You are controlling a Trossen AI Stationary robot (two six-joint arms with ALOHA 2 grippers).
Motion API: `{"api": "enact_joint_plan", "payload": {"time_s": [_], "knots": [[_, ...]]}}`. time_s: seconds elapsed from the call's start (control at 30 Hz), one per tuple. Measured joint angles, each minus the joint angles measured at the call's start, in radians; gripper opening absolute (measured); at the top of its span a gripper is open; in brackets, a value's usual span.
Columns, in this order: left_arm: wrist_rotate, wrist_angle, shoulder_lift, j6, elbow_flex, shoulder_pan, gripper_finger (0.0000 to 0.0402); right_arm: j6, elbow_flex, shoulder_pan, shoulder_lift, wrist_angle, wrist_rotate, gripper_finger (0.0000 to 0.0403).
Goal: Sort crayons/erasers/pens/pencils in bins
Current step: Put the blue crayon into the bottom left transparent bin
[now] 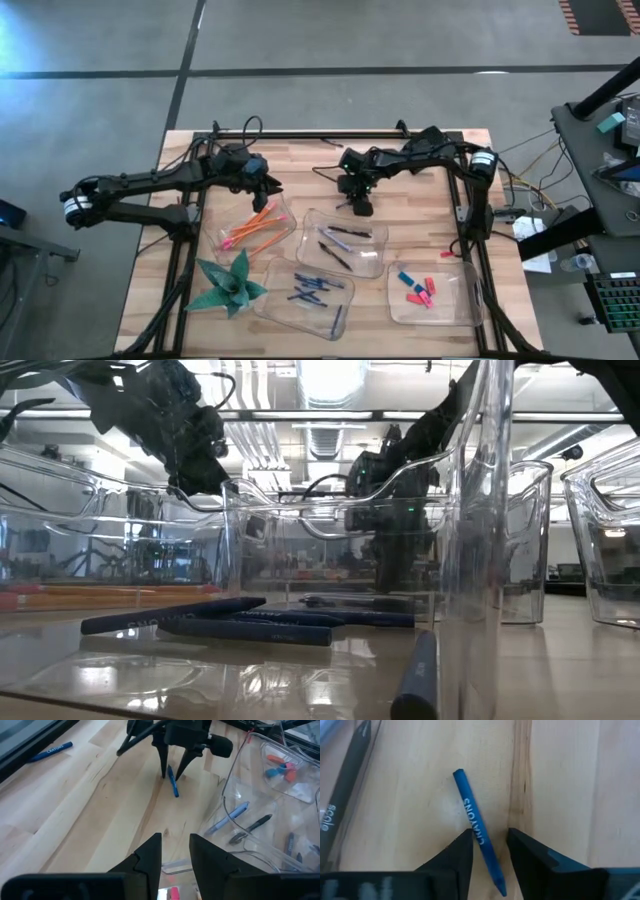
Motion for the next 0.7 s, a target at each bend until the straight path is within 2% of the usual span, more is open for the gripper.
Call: {"api": "enact_joint_plan", "payload": {"time_s": [0.37,0.7], "knots": [[0.000,0.000,0.000,0.008,0.000,0.000,0.0086,-0.028,-0.001,0.002,0.002,0.009,0.033,0.0023],[0.000,-0.001,0.001,0.008,0.000,0.000,0.0086,0.025,-0.006,-0.001,-0.032,0.006,0.047,0.0015]]}}
